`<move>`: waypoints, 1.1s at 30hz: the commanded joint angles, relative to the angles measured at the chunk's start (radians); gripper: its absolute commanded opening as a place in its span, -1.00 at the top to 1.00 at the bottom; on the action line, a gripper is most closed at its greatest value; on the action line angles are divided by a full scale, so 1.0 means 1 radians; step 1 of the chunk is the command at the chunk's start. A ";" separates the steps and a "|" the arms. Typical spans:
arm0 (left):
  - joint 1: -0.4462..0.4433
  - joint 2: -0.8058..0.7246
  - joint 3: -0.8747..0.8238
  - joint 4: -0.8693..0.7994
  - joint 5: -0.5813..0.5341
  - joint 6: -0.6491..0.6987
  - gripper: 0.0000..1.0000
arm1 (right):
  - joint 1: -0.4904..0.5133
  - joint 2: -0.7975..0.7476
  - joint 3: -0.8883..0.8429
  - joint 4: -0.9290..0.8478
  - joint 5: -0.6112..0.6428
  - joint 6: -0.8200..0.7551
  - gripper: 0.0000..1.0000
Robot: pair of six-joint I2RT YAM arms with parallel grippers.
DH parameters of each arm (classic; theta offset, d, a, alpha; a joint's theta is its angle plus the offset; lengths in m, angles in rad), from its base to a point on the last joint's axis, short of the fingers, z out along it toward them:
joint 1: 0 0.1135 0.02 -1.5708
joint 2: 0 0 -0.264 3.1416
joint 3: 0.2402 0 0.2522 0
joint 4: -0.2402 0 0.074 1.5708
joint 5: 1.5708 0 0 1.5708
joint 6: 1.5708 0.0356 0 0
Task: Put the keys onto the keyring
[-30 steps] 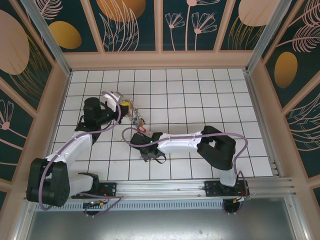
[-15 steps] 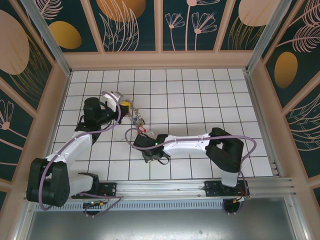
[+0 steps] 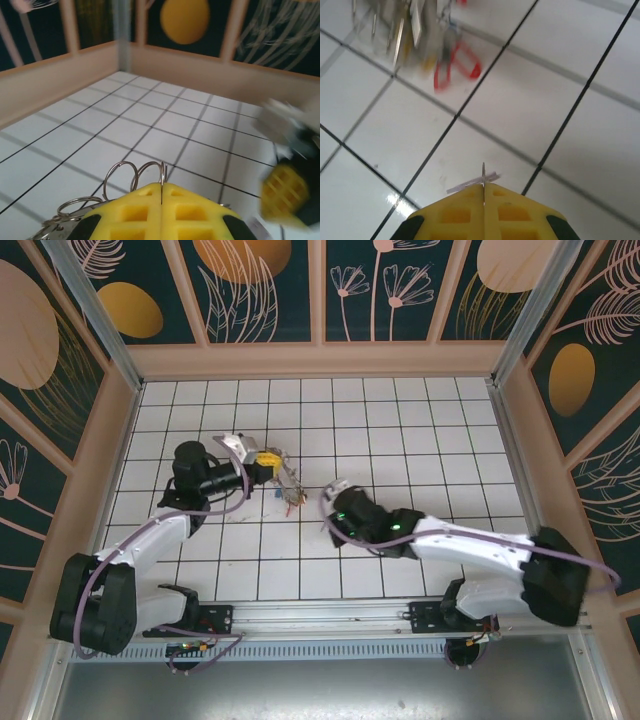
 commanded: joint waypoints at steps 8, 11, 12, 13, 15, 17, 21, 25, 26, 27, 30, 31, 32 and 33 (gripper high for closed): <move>-0.140 -0.015 0.067 0.138 0.030 0.040 1.00 | -0.348 -0.369 -0.085 0.133 -0.604 -0.488 1.00; -0.191 -0.017 0.043 0.204 -0.019 0.040 1.00 | -0.402 -0.337 -0.017 0.071 -0.702 -0.531 1.00; -0.204 -0.015 0.038 0.216 -0.032 0.039 1.00 | -0.410 -0.327 -0.001 0.062 -0.727 -0.538 1.00; -0.218 -0.014 0.031 0.228 -0.043 0.040 1.00 | -0.414 -0.320 0.014 0.057 -0.748 -0.541 1.00; -0.240 -0.012 0.020 0.249 -0.073 0.043 1.00 | -0.418 -0.308 0.037 0.061 -0.777 -0.535 1.00; -0.261 -0.011 0.010 0.261 -0.097 0.061 1.00 | -0.418 -0.295 0.061 0.060 -0.797 -0.528 1.00; -0.277 -0.011 -0.008 0.297 -0.143 0.076 1.00 | -0.418 -0.263 0.106 0.031 -0.833 -0.520 1.00; -0.285 -0.008 -0.025 0.342 -0.182 0.071 1.00 | -0.416 -0.231 0.135 0.004 -0.840 -0.502 1.00; -0.288 -0.003 -0.027 0.352 -0.185 0.068 1.00 | -0.415 -0.223 0.141 0.003 -0.834 -0.493 1.00; -0.292 0.001 -0.030 0.363 -0.189 0.063 1.00 | -0.412 -0.213 0.149 0.004 -0.823 -0.477 1.00; -0.304 0.017 -0.043 0.400 -0.203 0.043 1.00 | -0.399 -0.187 0.159 0.029 -0.822 -0.431 1.00; -0.307 0.024 -0.050 0.418 -0.206 0.032 1.00 | -0.390 -0.179 0.160 0.043 -0.822 -0.416 1.00; -0.311 0.030 -0.057 0.438 -0.208 0.021 1.00 | -0.382 -0.172 0.161 0.050 -0.816 -0.403 1.00; -0.314 0.036 -0.065 0.463 -0.208 0.009 1.00 | -0.373 -0.164 0.164 0.058 -0.804 -0.394 1.00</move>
